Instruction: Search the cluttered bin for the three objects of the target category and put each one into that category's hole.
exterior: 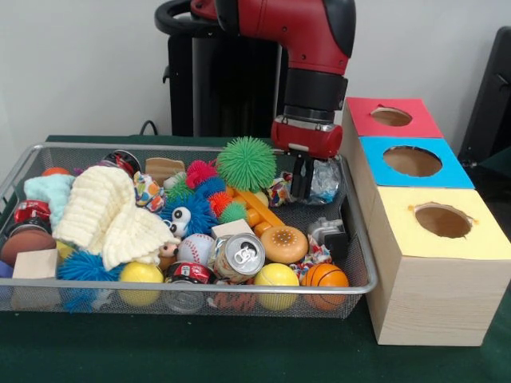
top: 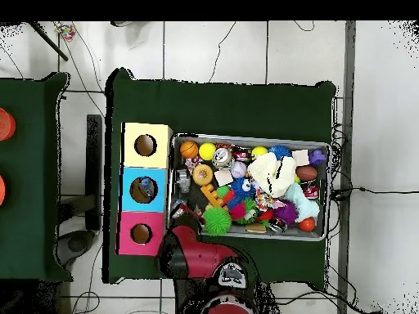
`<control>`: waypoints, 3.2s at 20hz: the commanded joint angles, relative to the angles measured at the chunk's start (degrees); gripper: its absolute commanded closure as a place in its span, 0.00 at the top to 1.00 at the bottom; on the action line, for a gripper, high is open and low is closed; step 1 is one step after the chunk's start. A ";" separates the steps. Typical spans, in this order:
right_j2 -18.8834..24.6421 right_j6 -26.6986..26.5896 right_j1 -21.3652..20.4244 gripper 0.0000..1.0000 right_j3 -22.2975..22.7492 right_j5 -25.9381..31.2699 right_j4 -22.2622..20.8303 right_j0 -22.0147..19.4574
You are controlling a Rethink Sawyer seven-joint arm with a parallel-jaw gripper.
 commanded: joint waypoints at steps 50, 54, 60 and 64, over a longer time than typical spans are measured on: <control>3.59 6.39 -8.16 1.00 -1.12 18.33 -0.98 -1.49; 4.50 6.48 -4.47 1.00 -3.03 17.26 -0.73 -1.53; 4.90 5.33 0.43 1.00 -6.87 16.77 -1.27 -2.13; 5.57 4.45 2.70 1.00 -8.72 16.43 -2.31 -3.09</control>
